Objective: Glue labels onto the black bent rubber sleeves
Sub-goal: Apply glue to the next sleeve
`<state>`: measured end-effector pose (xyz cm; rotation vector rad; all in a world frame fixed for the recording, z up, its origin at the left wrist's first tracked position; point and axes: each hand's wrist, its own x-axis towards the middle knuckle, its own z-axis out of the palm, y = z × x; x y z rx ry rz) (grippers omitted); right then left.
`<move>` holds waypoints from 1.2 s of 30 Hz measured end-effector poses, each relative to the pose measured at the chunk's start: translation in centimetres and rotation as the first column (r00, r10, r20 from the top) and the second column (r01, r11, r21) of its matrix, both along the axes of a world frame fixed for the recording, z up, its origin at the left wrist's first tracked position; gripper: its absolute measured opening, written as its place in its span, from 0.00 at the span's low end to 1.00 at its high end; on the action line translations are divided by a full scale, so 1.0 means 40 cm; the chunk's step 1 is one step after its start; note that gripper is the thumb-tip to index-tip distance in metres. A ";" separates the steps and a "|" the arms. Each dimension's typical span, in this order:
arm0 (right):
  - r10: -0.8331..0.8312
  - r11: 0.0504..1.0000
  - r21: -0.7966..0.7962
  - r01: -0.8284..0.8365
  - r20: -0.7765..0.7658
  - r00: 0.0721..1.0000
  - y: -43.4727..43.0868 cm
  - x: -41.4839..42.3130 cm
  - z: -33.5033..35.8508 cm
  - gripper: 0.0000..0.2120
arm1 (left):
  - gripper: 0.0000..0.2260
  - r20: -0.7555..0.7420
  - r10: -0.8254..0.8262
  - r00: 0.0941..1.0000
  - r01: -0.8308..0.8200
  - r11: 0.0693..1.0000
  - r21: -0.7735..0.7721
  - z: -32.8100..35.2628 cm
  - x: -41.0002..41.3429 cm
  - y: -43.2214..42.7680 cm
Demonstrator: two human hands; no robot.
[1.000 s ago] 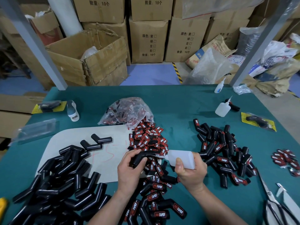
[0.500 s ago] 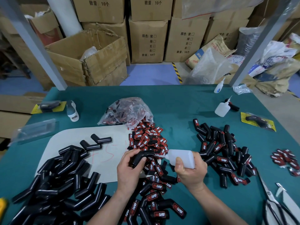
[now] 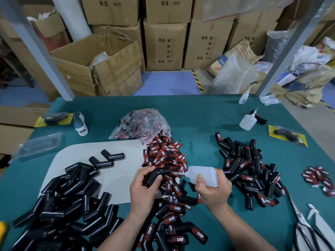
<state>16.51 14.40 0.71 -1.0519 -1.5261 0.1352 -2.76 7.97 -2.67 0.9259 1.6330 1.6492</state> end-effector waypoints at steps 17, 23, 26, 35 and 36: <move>-0.002 1.000 -0.006 0.002 -0.021 1.000 0.004 0.001 -0.008 0.32 | 0.23 -0.023 0.003 1.000 -0.003 1.000 0.012 0.012 0.005 0.000; -0.022 1.000 0.007 0.021 0.005 1.000 0.006 0.002 -0.009 0.32 | 0.23 0.002 0.024 1.000 -0.024 0.999 0.028 0.013 0.006 -0.001; -0.027 1.000 0.007 0.027 0.000 1.000 0.005 0.001 -0.006 0.33 | 0.24 -0.001 0.027 1.000 -0.027 0.999 0.030 0.014 0.007 -0.001; -0.034 0.999 0.022 0.034 0.017 0.999 0.003 0.000 -0.005 0.32 | 0.20 0.007 0.028 1.000 -0.028 0.999 0.026 0.013 0.009 -0.001; -0.029 0.999 0.012 0.029 0.003 1.000 0.004 0.000 -0.004 0.33 | 0.19 0.011 0.034 0.999 -0.034 0.999 0.024 0.013 0.009 -0.001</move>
